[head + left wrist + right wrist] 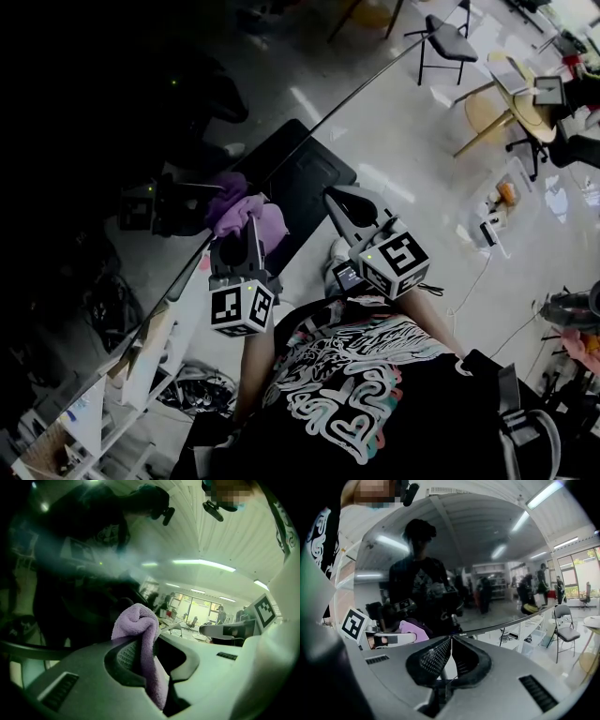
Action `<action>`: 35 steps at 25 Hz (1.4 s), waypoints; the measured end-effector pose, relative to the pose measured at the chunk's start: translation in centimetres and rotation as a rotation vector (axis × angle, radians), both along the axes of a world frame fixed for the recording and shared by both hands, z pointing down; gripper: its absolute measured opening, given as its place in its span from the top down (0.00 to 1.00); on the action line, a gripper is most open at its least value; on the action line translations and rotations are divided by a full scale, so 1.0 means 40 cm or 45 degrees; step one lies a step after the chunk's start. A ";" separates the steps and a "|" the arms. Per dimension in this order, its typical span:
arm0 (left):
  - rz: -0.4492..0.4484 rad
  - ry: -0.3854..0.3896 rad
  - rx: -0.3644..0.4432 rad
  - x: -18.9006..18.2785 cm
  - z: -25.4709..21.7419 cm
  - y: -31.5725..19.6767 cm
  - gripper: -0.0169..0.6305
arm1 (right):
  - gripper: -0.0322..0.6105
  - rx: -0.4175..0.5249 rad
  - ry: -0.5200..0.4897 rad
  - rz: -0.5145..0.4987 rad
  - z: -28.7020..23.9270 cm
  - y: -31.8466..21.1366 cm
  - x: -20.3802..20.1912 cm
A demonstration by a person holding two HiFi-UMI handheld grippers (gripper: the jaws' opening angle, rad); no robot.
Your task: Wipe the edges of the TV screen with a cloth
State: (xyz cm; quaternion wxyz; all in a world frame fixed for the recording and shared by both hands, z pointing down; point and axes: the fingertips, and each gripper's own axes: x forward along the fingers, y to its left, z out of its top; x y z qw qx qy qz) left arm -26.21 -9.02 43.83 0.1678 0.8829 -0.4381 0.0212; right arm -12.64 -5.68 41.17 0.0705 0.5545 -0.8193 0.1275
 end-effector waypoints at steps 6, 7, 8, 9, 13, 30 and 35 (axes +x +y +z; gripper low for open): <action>0.024 -0.001 -0.004 0.126 -0.009 -0.035 0.86 | 0.90 -0.013 -0.023 0.054 -0.001 -0.042 0.143; 0.028 -0.003 -0.008 0.156 -0.013 -0.042 0.86 | 0.90 -0.013 -0.022 0.063 -0.004 -0.051 0.177; 0.033 -0.003 -0.012 0.182 -0.015 -0.048 0.86 | 0.90 -0.013 -0.016 0.074 -0.005 -0.059 0.209; 0.039 -0.001 -0.013 0.205 -0.016 -0.053 0.86 | 0.90 -0.014 -0.011 0.087 -0.004 -0.065 0.238; 0.054 0.002 -0.018 0.230 -0.017 -0.055 0.86 | 0.90 -0.021 -0.010 0.137 0.006 -0.074 0.295; 0.031 0.017 -0.030 0.367 -0.031 -0.103 0.86 | 0.90 -0.020 -0.024 0.077 0.002 -0.188 0.434; -0.008 0.025 -0.031 0.369 -0.029 -0.113 0.86 | 0.90 -0.012 -0.031 0.042 0.008 -0.200 0.437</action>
